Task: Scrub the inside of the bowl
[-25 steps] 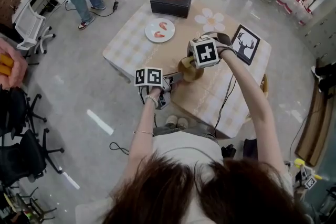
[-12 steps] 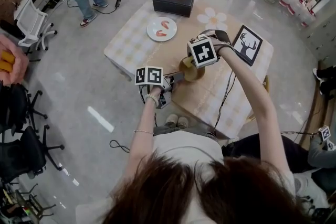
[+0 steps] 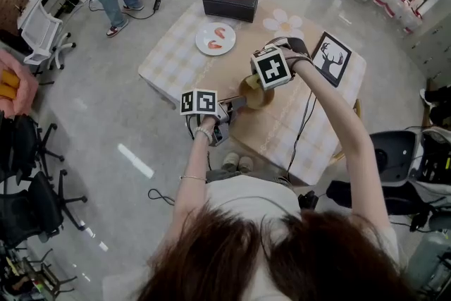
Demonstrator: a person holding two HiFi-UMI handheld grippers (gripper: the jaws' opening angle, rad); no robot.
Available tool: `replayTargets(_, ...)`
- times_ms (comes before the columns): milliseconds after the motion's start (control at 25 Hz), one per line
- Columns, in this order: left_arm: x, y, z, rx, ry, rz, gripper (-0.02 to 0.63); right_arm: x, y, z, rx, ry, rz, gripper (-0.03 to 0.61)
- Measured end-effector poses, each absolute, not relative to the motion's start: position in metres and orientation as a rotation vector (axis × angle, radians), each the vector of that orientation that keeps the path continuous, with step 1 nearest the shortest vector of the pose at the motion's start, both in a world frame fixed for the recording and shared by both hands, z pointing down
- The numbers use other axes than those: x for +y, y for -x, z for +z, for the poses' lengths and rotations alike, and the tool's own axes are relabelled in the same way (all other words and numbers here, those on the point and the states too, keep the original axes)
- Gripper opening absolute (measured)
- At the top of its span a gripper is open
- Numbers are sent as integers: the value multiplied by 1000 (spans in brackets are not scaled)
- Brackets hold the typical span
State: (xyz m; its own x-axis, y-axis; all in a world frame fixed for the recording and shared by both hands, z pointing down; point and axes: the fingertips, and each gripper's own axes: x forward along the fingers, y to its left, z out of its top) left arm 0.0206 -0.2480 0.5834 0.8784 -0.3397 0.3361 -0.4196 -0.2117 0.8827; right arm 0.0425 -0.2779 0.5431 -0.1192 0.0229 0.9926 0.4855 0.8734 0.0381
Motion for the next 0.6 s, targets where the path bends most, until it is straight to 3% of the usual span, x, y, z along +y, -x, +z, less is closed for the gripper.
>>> replayTargets(600,-248,-19,582,-587,-1829,64,104,-276,-62,541,-1622,358,-384,91)
